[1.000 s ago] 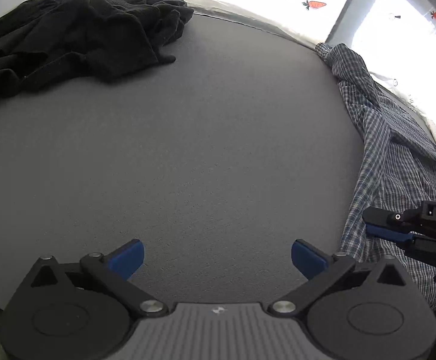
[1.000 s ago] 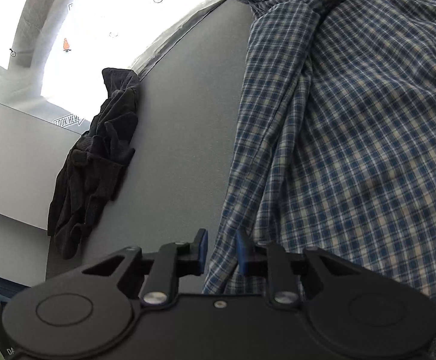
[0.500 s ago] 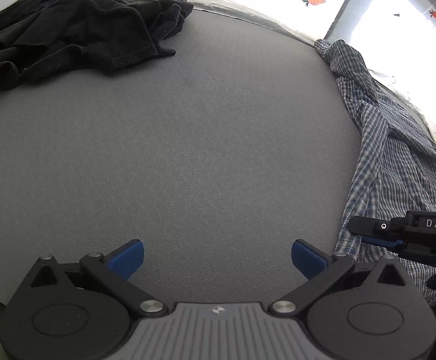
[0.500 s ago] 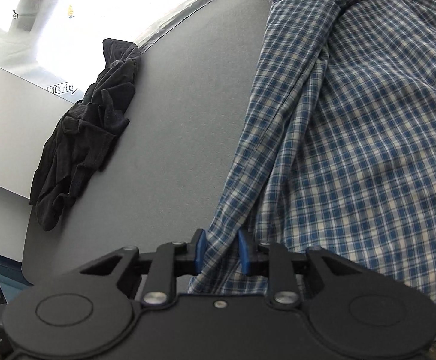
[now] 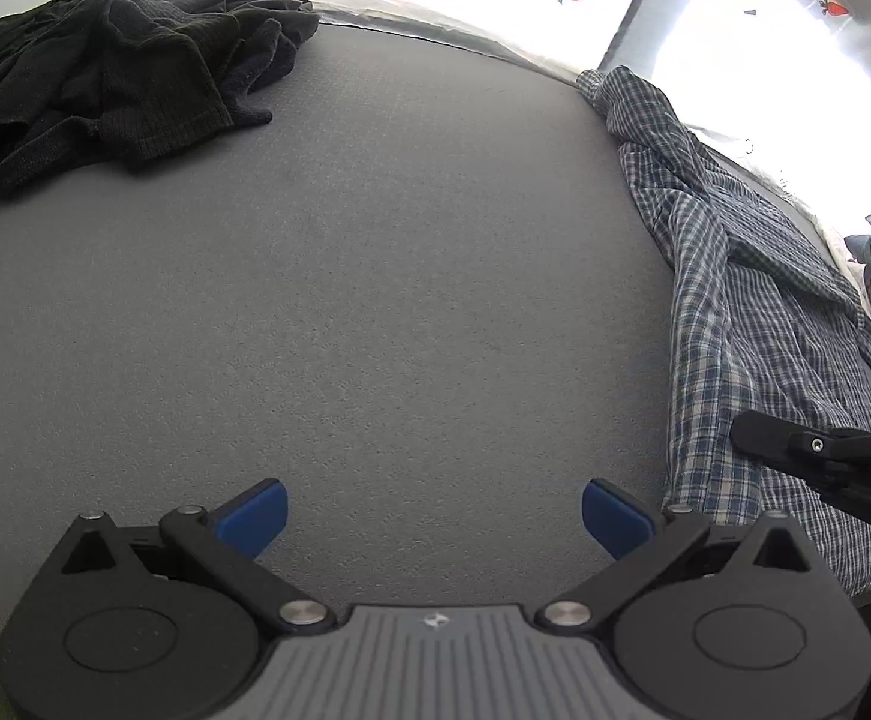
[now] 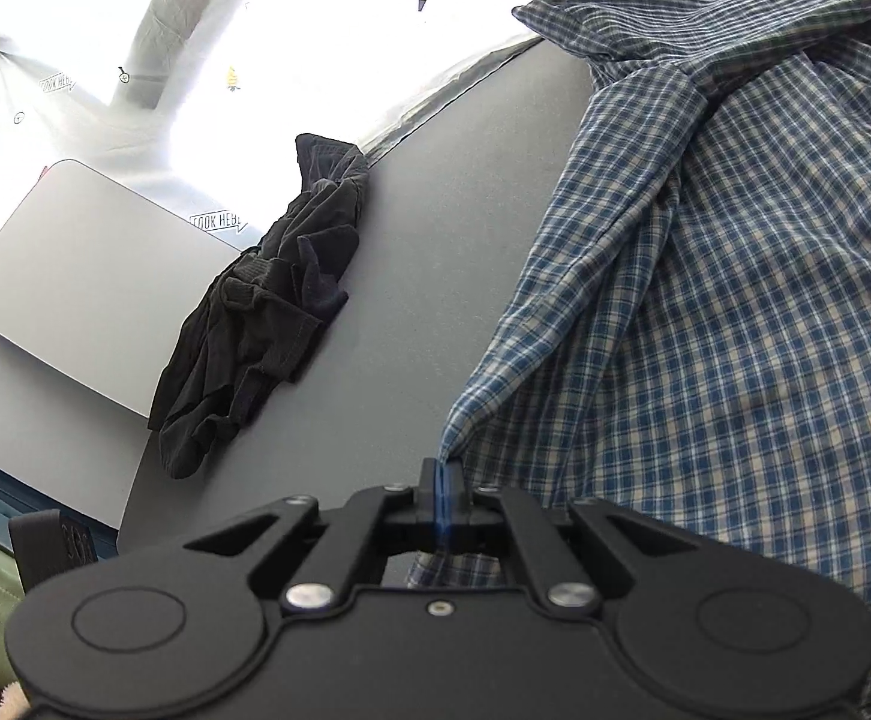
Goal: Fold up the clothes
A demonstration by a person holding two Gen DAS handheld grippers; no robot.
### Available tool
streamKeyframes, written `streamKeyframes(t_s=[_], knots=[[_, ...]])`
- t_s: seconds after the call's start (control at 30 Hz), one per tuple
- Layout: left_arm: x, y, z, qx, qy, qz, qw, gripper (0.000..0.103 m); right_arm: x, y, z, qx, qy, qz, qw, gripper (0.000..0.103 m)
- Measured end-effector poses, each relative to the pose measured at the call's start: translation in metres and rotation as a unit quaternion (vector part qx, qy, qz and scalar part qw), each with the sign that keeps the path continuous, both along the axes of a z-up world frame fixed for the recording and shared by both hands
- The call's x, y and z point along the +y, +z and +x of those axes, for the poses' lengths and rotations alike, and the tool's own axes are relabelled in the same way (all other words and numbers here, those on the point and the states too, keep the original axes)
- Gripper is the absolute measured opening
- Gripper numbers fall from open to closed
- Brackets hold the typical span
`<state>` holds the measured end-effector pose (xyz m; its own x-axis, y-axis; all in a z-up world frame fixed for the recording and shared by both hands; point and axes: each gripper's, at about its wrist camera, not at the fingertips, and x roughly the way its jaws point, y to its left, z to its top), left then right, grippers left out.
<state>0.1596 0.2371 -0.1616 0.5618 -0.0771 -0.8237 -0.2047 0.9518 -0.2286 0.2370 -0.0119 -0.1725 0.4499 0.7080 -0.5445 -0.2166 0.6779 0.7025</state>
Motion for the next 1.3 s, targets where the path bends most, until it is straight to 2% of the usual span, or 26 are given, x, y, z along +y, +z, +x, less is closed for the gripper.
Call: streamKeyframes(t_s=[0.4,0.6,0.8,1.0,1.17,1.27,1.3], knots=[[-0.102,-0.001,0.033,0.009,-0.074,0.013,0.9971,0.103,-0.089,-0.001,0.009,0.029,-0.035,-0.002,0.999,0.000],[-0.136,-0.008,0.037,0.026,-0.076,0.017,0.9966,0.103,-0.124,-0.011,0.016,0.045,-0.044,-0.032,0.998,0.000],[-0.151,-0.015,0.035,0.045,-0.065,0.021,0.9967,0.103,-0.150,-0.018,0.025,0.057,-0.051,-0.055,0.996,0.000],[-0.157,-0.019,0.033,0.056,-0.053,0.039,0.9963,0.103,-0.150,-0.028,0.037,0.051,-0.026,-0.128,0.990,0.000],[-0.156,-0.019,0.037,0.064,-0.037,0.042,0.9964,0.103,-0.135,-0.027,0.047,0.043,0.028,-0.191,0.980,0.001],[-0.150,-0.018,0.045,0.060,-0.013,0.031,0.9976,0.103,-0.137,-0.022,0.051,0.041,0.043,-0.199,0.978,0.006],[-0.147,-0.017,0.048,0.058,-0.004,0.028,0.9979,0.103,-0.141,-0.020,0.053,0.043,0.041,-0.194,0.979,0.012]])
